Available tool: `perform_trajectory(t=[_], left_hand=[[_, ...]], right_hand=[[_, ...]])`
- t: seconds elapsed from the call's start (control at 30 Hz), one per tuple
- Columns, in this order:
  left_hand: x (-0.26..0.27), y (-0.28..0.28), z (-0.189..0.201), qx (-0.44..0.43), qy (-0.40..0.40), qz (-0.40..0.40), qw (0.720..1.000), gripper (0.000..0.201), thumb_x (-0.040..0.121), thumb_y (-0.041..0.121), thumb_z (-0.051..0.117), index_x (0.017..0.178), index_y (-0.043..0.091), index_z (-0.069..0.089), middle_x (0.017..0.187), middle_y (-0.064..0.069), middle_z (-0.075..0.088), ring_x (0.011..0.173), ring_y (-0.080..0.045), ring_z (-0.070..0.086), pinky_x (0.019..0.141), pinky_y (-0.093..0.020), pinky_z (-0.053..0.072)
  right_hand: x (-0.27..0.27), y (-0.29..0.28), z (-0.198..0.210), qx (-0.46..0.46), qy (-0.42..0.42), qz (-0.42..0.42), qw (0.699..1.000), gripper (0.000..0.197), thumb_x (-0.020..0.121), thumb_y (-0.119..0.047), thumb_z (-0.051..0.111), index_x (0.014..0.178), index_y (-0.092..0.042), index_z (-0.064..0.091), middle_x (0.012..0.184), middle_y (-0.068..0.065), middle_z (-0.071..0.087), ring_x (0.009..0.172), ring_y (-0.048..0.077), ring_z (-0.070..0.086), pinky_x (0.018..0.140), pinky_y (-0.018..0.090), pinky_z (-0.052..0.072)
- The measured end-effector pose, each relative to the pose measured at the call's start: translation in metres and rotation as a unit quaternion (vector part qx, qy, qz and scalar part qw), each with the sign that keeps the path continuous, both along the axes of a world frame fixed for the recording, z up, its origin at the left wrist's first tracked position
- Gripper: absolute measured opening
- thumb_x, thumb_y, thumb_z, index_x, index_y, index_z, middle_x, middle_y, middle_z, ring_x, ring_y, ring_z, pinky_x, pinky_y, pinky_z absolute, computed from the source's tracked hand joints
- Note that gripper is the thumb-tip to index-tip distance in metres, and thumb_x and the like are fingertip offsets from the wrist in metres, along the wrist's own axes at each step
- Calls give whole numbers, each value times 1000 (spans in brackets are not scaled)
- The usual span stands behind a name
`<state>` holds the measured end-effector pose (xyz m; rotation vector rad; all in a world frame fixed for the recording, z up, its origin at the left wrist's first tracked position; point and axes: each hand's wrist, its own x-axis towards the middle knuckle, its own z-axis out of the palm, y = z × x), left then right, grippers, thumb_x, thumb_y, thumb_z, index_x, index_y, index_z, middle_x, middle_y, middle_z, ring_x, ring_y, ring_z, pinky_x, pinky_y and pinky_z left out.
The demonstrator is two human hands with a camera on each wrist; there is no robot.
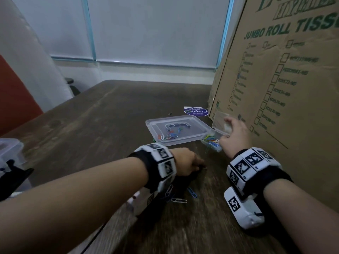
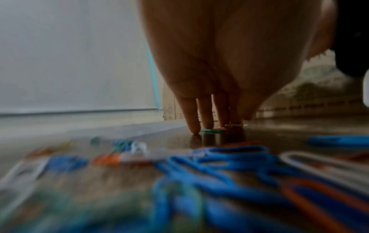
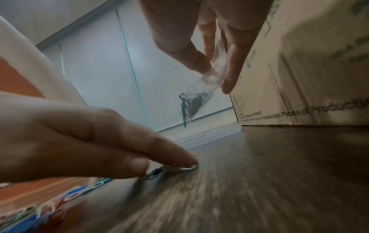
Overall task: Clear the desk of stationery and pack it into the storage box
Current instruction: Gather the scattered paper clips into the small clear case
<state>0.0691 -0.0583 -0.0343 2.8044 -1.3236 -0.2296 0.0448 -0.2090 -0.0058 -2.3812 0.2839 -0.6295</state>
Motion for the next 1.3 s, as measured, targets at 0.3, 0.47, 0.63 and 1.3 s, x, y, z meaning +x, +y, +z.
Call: perform_trajectory(t=[0.3, 0.47, 0.63, 1.3], left_hand=[[-14, 94, 19, -100, -49, 146, 983, 41, 85, 12, 48, 120, 28, 64, 117, 0, 68, 108, -20, 62, 96, -28, 47], [21, 121, 18, -22, -32, 286, 957, 48, 97, 28, 44, 143, 17, 37, 146, -8, 44, 132, -27, 44, 107, -30, 34], [37, 111, 10, 31, 57, 306, 950, 50, 101, 34, 33, 149, 23, 21, 149, -10, 40, 136, -27, 39, 111, -30, 29], [-38, 114, 16, -110, 195, 263, 938, 95, 71, 60, 69, 147, 40, 16, 154, 10, 30, 141, -13, 30, 119, -37, 21]], right_hand=[[1, 35, -9, -18, 73, 80, 994, 61, 80, 12, 48, 135, -14, 43, 139, 9, 38, 128, 23, 40, 103, 26, 33], [3, 39, -11, -4, 73, 94, 993, 61, 77, 13, 49, 131, -16, 47, 140, 7, 41, 129, 22, 40, 103, 22, 33], [5, 38, -14, 5, 71, 95, 993, 60, 78, 12, 48, 131, -16, 48, 141, 6, 43, 129, 19, 42, 101, 21, 33], [-15, 37, -17, 35, 37, 105, 993, 57, 78, 13, 46, 129, -12, 50, 138, 8, 48, 128, 22, 45, 107, 29, 34]])
